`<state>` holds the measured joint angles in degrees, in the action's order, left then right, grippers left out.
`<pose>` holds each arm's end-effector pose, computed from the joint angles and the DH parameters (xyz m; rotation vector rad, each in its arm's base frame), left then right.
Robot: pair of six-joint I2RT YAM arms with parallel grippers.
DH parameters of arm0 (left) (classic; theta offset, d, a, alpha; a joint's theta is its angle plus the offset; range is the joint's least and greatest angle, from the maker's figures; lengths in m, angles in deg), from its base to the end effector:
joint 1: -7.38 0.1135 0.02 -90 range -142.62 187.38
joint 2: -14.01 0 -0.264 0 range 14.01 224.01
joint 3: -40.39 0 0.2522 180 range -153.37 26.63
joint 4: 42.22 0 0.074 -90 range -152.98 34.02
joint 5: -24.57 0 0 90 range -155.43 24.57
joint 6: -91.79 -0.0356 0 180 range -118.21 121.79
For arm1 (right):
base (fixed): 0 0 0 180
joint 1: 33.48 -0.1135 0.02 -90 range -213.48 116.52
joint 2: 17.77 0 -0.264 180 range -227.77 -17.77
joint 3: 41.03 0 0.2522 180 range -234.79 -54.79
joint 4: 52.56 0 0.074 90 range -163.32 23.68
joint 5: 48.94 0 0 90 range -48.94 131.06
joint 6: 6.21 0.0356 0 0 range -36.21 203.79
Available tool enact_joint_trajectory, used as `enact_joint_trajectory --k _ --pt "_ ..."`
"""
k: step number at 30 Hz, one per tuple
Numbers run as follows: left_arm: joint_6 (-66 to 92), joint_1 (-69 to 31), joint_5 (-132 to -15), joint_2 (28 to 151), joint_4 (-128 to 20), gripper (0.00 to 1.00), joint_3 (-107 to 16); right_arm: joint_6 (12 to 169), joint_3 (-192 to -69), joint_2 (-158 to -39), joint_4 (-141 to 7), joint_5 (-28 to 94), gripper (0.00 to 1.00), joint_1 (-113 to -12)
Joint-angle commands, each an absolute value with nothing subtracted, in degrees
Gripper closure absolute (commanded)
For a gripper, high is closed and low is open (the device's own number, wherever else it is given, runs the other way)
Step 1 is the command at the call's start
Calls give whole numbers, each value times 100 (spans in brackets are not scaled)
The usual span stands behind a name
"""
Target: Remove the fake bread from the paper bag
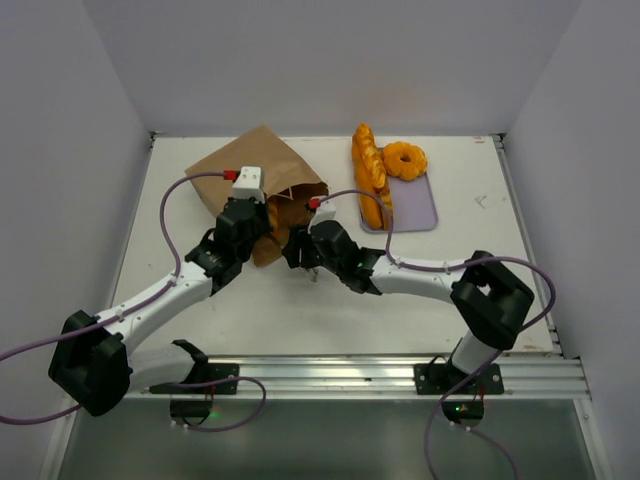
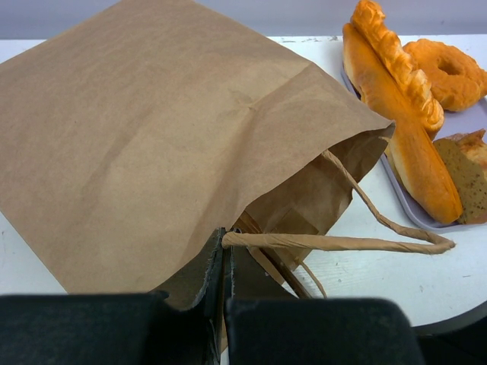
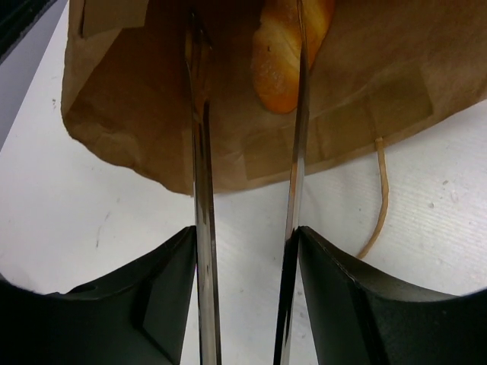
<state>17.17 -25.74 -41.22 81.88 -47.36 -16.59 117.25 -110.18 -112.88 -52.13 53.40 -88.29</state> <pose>0.2346 -0.1356 0.2810 -0.0098 1.8302 -0.2056 0.2185 0.2967 0.2192 -0.2466 2.0753 0.7538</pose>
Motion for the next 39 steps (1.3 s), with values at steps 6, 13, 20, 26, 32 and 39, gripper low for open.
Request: enact_joint_trajectory --k 6,13,20,26,32,39 --pt "1656 -2531 -4108 8063 -4377 100 -1608 11763 -11552 -11681 -4787 6030 39 -8850" --pt "1656 -2531 -4117 8054 -4368 100 -1582 11667 -11947 -12042 -4778 6171 37 -8850" --pt "1656 -2531 -4117 8054 -4368 100 -1582 11605 -12334 -12358 -4892 6294 37 -8850" --pt "1665 -2531 -4108 8045 -4368 100 -1591 11517 -12563 -12622 -4919 6382 37 -8850" --pt "1656 -2540 -4108 8063 -4359 100 -1582 11526 -12581 -12763 -4963 6320 38 -8850" --pt "1656 -2531 -4100 8080 -4350 100 -1591 11447 -11782 -12307 -4479 6146 22 -8850"
